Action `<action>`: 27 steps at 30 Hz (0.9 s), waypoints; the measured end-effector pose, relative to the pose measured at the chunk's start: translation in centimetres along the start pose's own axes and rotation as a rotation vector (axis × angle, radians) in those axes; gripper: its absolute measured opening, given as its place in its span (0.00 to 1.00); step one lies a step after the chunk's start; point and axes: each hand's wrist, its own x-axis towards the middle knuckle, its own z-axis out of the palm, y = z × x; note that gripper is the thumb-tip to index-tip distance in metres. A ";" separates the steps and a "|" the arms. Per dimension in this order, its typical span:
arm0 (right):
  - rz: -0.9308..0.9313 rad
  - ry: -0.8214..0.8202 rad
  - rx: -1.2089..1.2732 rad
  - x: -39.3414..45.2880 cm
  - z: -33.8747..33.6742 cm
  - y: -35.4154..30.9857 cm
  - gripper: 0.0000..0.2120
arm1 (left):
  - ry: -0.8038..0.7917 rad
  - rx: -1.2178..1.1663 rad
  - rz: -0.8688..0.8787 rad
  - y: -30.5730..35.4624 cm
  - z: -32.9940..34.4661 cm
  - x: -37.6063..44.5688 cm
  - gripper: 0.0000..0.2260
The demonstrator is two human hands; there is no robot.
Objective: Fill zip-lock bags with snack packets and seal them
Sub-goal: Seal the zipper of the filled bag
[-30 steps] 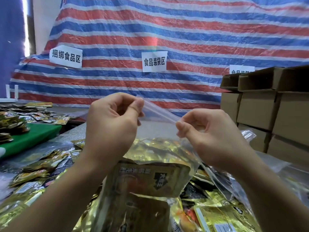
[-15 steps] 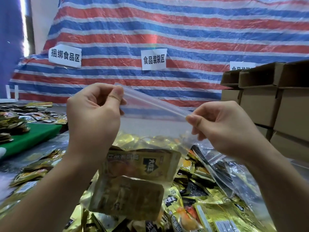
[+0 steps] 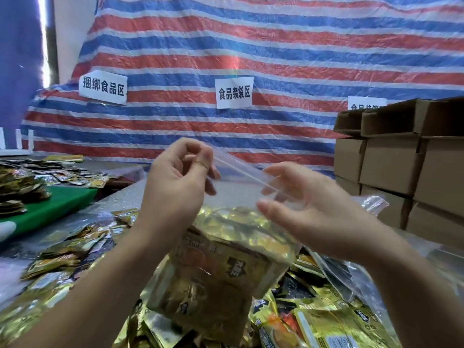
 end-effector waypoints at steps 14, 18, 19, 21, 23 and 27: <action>0.255 -0.402 -0.106 1.1 6.0 2.8 0.12 | -0.155 0.255 -0.025 -3.2 2.7 -2.5 0.09; 0.454 -0.235 0.327 1.3 4.7 5.1 0.13 | 0.004 0.271 -0.017 -2.7 2.3 -2.1 0.07; 0.523 -0.101 0.460 1.5 4.3 5.5 0.11 | 0.014 0.270 -0.013 -2.6 2.3 -2.1 0.07; 0.669 0.216 0.681 2.1 3.3 6.7 0.08 | 0.006 0.265 -0.008 -2.3 2.3 -2.2 0.07; 0.789 0.449 0.856 2.5 1.9 7.9 0.10 | -0.024 0.262 -0.011 -2.1 2.3 -2.3 0.06; 0.838 0.653 1.352 2.3 0.5 9.7 0.09 | -0.066 0.258 -0.038 -2.1 2.2 -2.3 0.05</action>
